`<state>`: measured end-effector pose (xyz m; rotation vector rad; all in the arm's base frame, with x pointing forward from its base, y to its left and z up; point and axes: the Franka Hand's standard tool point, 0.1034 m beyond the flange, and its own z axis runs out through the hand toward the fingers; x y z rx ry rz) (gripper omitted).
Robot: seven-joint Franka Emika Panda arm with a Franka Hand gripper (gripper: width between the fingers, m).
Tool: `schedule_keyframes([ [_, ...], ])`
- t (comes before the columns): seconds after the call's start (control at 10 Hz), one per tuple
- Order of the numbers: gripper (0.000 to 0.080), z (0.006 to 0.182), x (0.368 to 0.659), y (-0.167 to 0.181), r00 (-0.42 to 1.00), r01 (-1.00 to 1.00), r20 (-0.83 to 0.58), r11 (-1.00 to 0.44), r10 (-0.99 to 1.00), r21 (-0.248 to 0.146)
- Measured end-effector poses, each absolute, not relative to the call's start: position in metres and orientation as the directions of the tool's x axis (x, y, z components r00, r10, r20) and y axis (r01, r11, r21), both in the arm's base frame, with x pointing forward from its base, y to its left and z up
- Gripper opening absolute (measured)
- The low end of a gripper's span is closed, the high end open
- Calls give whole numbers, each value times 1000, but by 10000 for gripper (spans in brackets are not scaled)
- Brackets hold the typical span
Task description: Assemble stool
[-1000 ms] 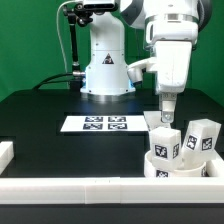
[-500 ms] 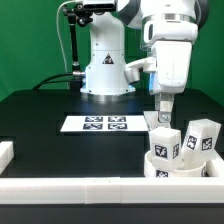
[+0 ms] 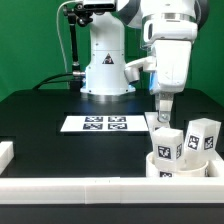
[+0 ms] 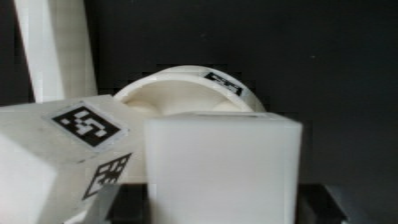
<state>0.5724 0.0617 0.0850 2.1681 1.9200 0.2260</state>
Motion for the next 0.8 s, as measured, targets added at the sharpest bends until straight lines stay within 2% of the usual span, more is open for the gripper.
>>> schedule_keyframes([
  [0.2,352,85,572,62,168,948,-28,-153,985,278],
  [0.5,352,85,573,61,374,887,35,-369,927,277],
  [0.6,352,85,572,62,459,846,63,-458,886,272],
  [0.8,352,85,571,71,675,687,142,-686,724,239],
])
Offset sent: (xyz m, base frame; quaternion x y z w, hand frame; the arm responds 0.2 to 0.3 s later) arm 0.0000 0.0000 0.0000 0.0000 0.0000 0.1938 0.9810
